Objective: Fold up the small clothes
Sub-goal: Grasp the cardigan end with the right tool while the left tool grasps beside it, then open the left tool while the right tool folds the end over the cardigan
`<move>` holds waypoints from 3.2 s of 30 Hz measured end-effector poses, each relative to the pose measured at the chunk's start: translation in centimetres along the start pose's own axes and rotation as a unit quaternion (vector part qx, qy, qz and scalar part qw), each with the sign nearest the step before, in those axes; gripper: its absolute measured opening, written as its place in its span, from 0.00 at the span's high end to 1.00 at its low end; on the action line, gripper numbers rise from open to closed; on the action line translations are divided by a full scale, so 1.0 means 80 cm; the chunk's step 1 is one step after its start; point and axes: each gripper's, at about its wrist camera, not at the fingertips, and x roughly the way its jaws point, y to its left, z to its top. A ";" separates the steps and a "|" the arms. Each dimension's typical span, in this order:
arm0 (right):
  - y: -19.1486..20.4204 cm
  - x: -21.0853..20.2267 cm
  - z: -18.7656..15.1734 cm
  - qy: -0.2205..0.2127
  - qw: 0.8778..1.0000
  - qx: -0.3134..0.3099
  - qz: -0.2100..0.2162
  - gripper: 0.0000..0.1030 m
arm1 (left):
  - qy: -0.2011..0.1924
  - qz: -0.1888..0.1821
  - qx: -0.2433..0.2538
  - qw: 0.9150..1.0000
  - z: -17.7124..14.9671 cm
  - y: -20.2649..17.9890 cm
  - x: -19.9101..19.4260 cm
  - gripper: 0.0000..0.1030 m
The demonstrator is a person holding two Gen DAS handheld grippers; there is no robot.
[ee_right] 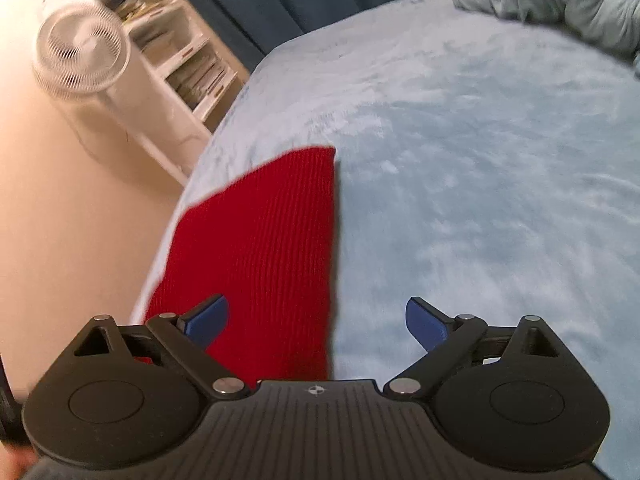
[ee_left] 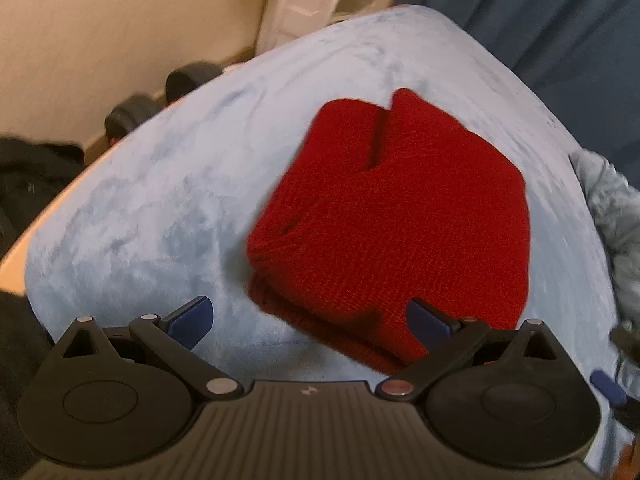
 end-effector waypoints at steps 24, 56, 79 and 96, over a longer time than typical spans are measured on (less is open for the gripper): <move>0.059 0.366 0.183 0.185 0.979 -0.066 -0.062 0.57 | 0.046 -0.026 -0.170 0.984 0.026 0.044 0.082 0.28; -0.087 0.104 -0.062 -0.008 0.972 0.223 -0.073 0.62 | 0.041 -0.139 0.184 0.972 0.204 -0.077 0.160 0.84; -0.103 0.114 -0.065 0.000 0.956 0.288 -0.051 0.64 | 0.128 -0.121 0.132 0.975 0.046 0.038 0.100 0.20; -0.070 0.079 -0.075 -0.009 0.964 0.247 -0.102 0.49 | 0.088 -0.035 0.184 0.978 0.072 0.033 0.088 0.14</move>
